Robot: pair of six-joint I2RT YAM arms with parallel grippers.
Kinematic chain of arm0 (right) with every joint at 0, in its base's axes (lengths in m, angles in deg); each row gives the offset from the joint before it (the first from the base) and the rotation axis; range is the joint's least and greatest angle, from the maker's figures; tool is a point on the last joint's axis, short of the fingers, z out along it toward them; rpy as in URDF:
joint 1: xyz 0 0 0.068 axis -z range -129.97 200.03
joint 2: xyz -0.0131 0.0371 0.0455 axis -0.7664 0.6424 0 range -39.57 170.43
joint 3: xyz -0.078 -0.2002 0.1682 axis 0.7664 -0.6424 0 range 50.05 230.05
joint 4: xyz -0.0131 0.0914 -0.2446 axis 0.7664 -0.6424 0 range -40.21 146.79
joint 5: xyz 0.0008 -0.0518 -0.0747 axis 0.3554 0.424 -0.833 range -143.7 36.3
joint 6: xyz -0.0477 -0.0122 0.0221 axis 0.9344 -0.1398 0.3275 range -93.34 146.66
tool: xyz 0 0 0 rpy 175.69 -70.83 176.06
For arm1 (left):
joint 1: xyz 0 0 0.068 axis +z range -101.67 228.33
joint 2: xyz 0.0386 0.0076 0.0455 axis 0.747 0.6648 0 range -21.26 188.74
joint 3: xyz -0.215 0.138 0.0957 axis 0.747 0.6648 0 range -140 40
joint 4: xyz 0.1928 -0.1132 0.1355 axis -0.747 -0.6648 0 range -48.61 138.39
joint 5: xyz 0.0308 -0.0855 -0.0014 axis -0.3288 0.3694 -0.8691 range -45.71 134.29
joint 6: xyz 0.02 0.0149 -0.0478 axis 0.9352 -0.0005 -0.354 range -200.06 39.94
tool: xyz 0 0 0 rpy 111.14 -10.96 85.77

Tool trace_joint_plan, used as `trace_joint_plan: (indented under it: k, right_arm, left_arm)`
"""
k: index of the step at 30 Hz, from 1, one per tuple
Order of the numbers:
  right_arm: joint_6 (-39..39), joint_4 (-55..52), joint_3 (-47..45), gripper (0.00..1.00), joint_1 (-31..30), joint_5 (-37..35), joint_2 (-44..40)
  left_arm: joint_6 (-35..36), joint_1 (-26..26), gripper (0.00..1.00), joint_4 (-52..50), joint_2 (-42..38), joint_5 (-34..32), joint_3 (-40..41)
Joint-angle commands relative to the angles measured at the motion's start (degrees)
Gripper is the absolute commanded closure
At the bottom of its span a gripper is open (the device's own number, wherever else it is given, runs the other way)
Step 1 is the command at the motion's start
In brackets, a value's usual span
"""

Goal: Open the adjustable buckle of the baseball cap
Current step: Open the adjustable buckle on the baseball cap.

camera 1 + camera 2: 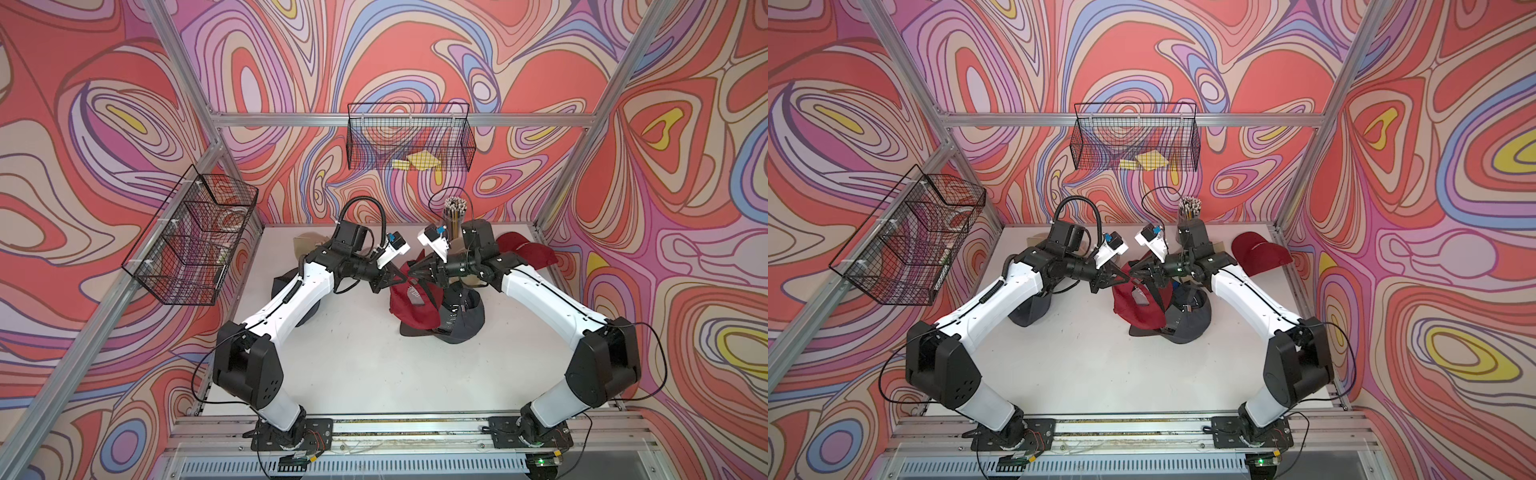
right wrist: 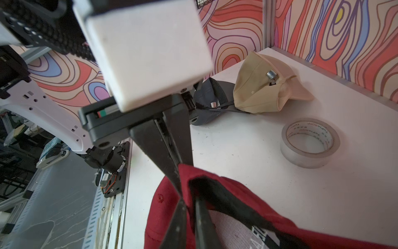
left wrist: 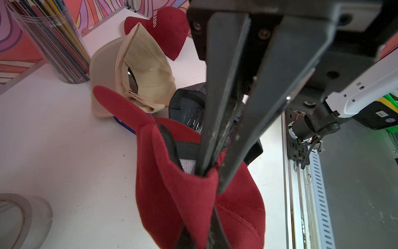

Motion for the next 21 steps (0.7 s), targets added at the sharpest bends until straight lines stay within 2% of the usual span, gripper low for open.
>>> trace_joint_plan:
  k: [1, 4, 6, 9, 15, 21]
  right_arm:
    - [-0.2, 0.8, -0.4, 1.00, 0.2, 1.4, 0.0]
    - [-0.6, 2.1, -1.1, 1.00, 0.2, 0.6, -1.0]
    - [-1.3, 3.7, -1.8, 1.00, 0.2, -0.2, -1.9]
    - [-2.4, 5.9, -2.8, 1.00, 0.2, -0.9, -2.9]
    - [-3.7, 7.0, -3.2, 1.00, 0.2, -1.2, -3.5]
    - [-5.6, 9.0, -3.8, 1.00, 0.3, -2.0, -4.1]
  left_arm:
    - [-0.1, 0.0, 0.91, 1.3, -1.8, 1.3, 0.7]
    - [0.6, 0.1, 0.71, 1.0, -2.2, 0.9, 1.0]
    - [2.2, 0.2, 0.62, 0.1, -2.4, 1.3, 1.2]
    - [3.2, 1.3, 0.54, -0.8, -2.0, 2.8, 1.3]
    - [0.3, 4.1, 0.56, 1.5, -0.6, 7.9, 1.3]
    - [0.7, 4.2, 0.58, 2.3, -0.6, 10.4, 2.0]
